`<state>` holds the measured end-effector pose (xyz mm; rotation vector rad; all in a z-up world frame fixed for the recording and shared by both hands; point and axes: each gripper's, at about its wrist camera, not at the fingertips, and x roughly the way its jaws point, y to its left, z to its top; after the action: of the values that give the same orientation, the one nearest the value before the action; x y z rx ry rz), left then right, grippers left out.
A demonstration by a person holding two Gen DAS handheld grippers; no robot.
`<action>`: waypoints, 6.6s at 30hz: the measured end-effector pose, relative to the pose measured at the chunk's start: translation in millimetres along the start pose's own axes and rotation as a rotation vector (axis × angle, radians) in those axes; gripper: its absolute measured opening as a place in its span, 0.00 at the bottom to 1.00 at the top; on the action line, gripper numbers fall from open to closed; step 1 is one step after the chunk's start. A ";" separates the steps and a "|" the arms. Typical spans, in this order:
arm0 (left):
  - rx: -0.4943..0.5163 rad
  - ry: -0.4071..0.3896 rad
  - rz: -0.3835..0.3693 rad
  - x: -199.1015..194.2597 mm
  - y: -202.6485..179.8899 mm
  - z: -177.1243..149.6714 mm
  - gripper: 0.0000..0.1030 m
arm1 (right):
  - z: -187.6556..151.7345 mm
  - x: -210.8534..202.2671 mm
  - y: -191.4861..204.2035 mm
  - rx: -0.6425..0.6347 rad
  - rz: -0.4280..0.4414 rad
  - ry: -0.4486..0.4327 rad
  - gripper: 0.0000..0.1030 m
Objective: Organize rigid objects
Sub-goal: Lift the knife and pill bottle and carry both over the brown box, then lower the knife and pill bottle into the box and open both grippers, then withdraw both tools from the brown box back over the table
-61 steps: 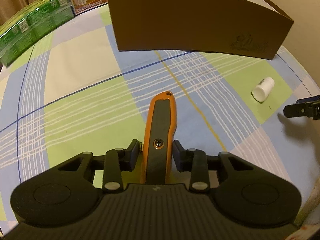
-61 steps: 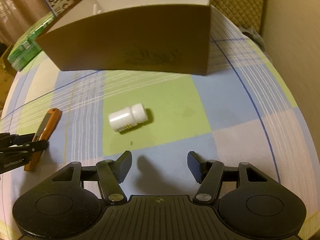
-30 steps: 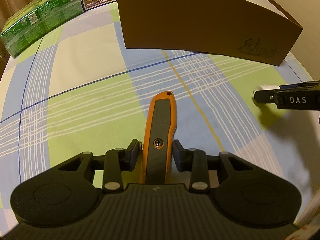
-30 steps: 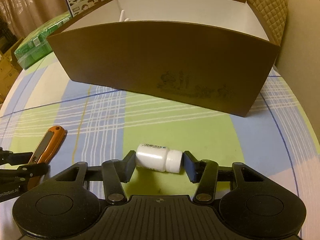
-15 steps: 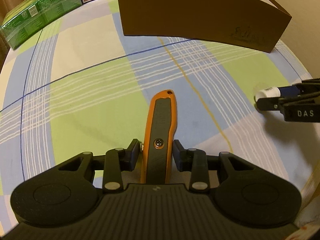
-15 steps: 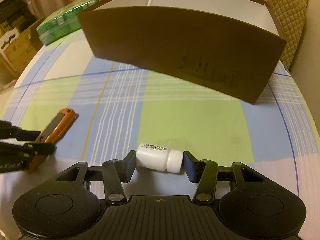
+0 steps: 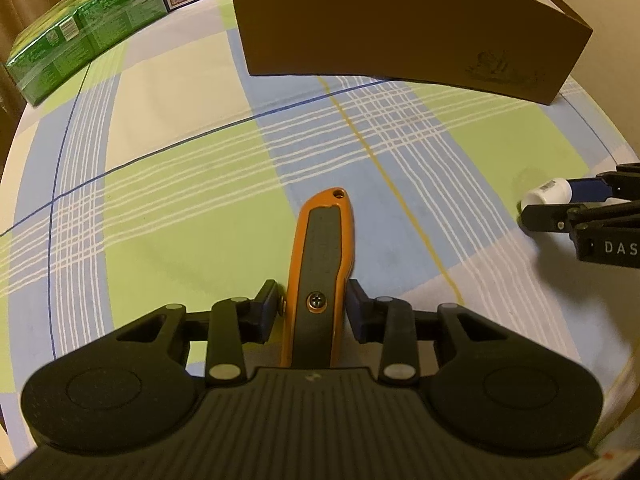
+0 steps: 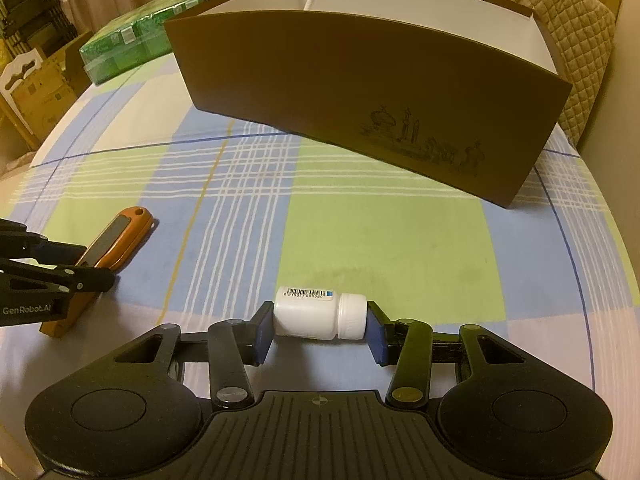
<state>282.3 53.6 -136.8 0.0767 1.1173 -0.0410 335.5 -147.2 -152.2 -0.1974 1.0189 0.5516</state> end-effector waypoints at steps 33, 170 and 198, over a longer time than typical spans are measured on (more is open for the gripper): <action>0.039 -0.209 -0.039 -55.1 -22.4 39.9 0.29 | 14.2 -40.2 -15.2 0.050 0.024 -0.110 0.43; -0.062 -0.225 0.101 -55.1 -58.7 187.4 0.72 | 143.5 -50.3 -122.9 0.135 0.067 -0.205 0.76; -0.128 -0.146 0.039 -156.0 -15.5 -6.4 0.71 | 8.1 -136.7 8.7 0.114 0.065 -0.155 0.76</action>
<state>207.2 37.8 0.1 -0.0184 0.9700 0.0591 281.9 -183.5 -31.2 -0.0198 0.9058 0.5569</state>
